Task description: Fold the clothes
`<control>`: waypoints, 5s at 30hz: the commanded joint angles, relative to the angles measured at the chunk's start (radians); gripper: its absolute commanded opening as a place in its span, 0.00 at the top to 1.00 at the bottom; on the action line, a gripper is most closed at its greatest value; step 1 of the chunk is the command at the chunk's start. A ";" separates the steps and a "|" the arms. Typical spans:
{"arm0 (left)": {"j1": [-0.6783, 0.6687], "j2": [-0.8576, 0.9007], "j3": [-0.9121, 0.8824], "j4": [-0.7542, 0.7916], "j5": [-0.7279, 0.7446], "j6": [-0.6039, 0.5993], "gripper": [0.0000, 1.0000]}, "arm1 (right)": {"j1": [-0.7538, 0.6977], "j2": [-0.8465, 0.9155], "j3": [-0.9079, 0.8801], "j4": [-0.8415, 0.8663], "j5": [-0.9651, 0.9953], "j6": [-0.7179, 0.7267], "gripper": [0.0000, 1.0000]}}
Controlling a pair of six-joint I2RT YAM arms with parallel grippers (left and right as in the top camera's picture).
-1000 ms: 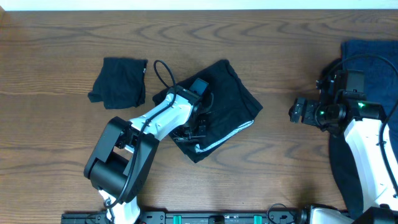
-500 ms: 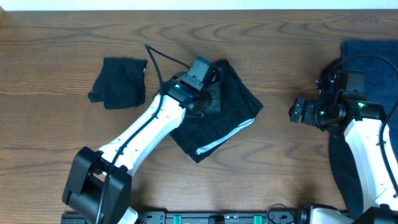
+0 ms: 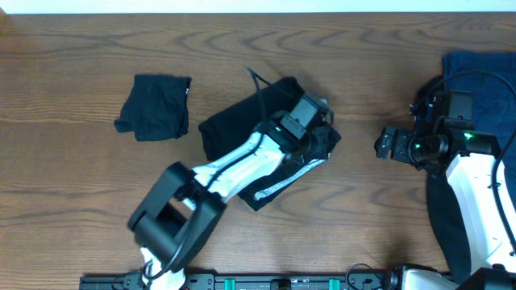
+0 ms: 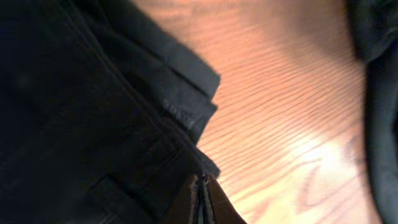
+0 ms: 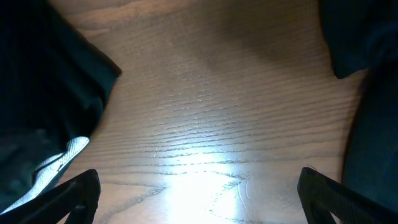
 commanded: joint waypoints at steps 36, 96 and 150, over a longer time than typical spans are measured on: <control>0.210 -0.382 -0.032 -0.589 0.356 0.239 0.94 | -0.006 0.000 0.002 -0.001 0.006 -0.014 0.01; 0.420 -0.354 -0.571 -0.185 0.412 0.243 0.94 | -0.006 0.000 0.002 -0.001 0.006 -0.014 0.01; 0.185 -0.296 -0.500 -0.261 0.054 0.035 0.94 | -0.006 0.000 0.002 -0.001 0.006 -0.014 0.01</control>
